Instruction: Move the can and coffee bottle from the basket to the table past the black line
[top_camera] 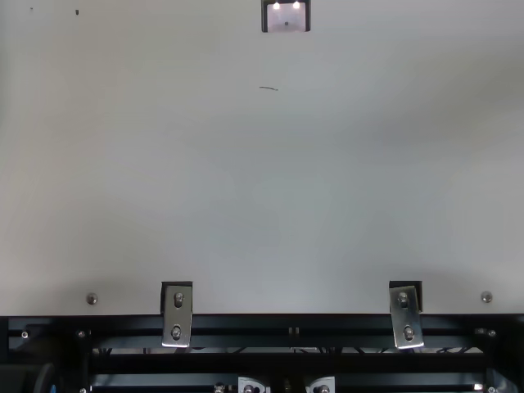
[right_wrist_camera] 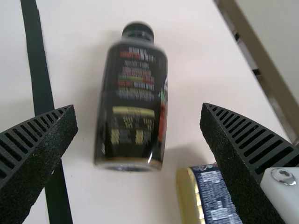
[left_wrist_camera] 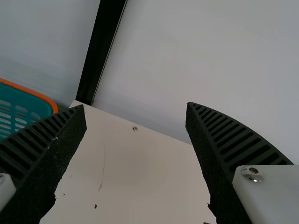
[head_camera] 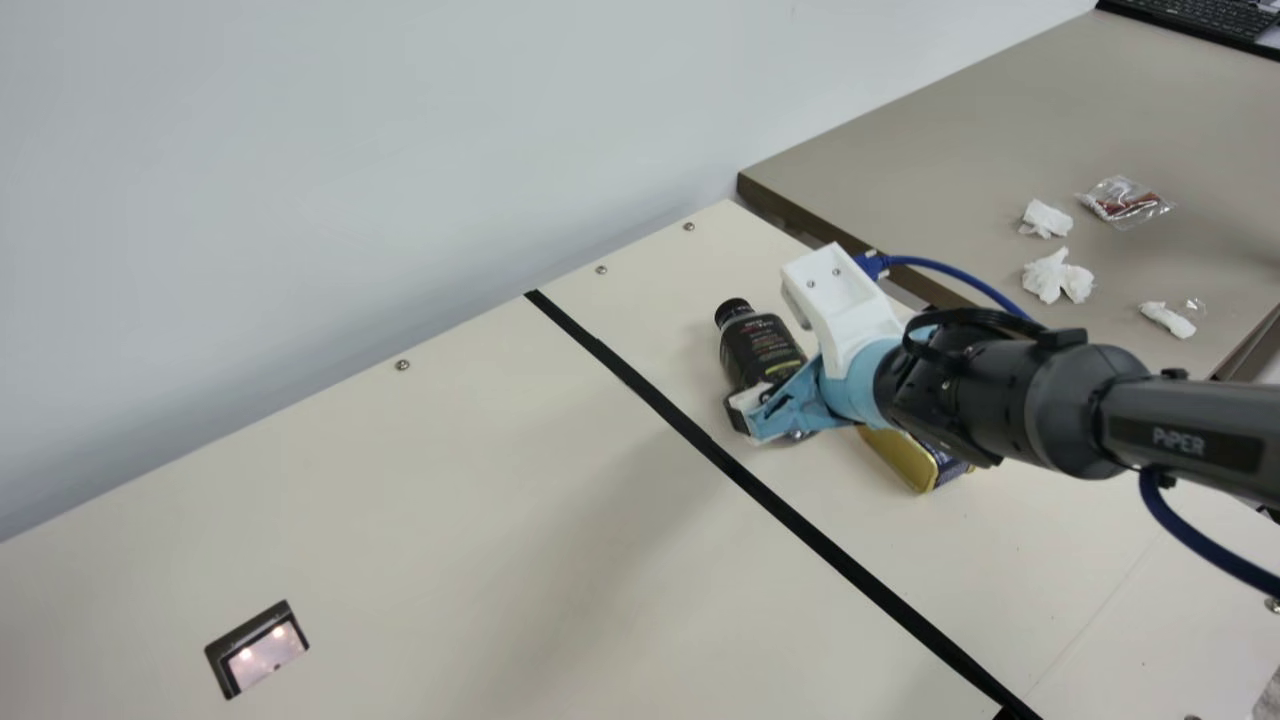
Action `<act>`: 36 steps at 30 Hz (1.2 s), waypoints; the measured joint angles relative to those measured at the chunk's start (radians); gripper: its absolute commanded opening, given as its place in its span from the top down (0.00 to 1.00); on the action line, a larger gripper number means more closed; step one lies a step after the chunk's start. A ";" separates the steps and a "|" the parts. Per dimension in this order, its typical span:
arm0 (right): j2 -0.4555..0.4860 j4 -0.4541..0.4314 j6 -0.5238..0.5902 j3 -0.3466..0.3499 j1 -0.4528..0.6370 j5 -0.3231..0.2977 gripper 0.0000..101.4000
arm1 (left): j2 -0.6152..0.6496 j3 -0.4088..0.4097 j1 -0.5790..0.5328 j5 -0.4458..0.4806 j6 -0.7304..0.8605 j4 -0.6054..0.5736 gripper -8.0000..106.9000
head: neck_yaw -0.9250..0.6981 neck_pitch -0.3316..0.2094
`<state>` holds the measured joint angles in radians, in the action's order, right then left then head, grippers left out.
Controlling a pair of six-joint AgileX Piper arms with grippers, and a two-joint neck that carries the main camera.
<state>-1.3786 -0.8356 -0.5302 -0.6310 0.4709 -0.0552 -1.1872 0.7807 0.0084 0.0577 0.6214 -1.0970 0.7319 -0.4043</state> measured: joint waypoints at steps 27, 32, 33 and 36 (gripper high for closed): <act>0.393 0.912 0.631 -0.223 -0.304 -0.540 0.00 | 0.000 0.000 0.000 0.000 0.000 0.000 0.15 | -0.010 0.000; 0.443 1.077 0.757 -0.230 -0.266 -0.645 0.00 | 0.000 0.000 0.000 0.000 0.000 0.000 0.15 | -0.087 0.000; 0.455 1.111 0.781 -0.230 -0.256 -0.661 0.00 | 0.000 0.000 0.000 0.000 0.000 0.000 0.15 | -0.113 0.000; 0.481 1.189 0.848 -0.224 -0.236 -0.708 0.00 | 0.000 0.000 0.000 0.000 0.000 0.000 0.15 | -0.200 0.000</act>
<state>-0.8976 0.3530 0.3174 -0.8554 0.2348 -0.7632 -1.1872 0.7807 0.0084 0.0577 0.6214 -1.0970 0.5323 -0.4043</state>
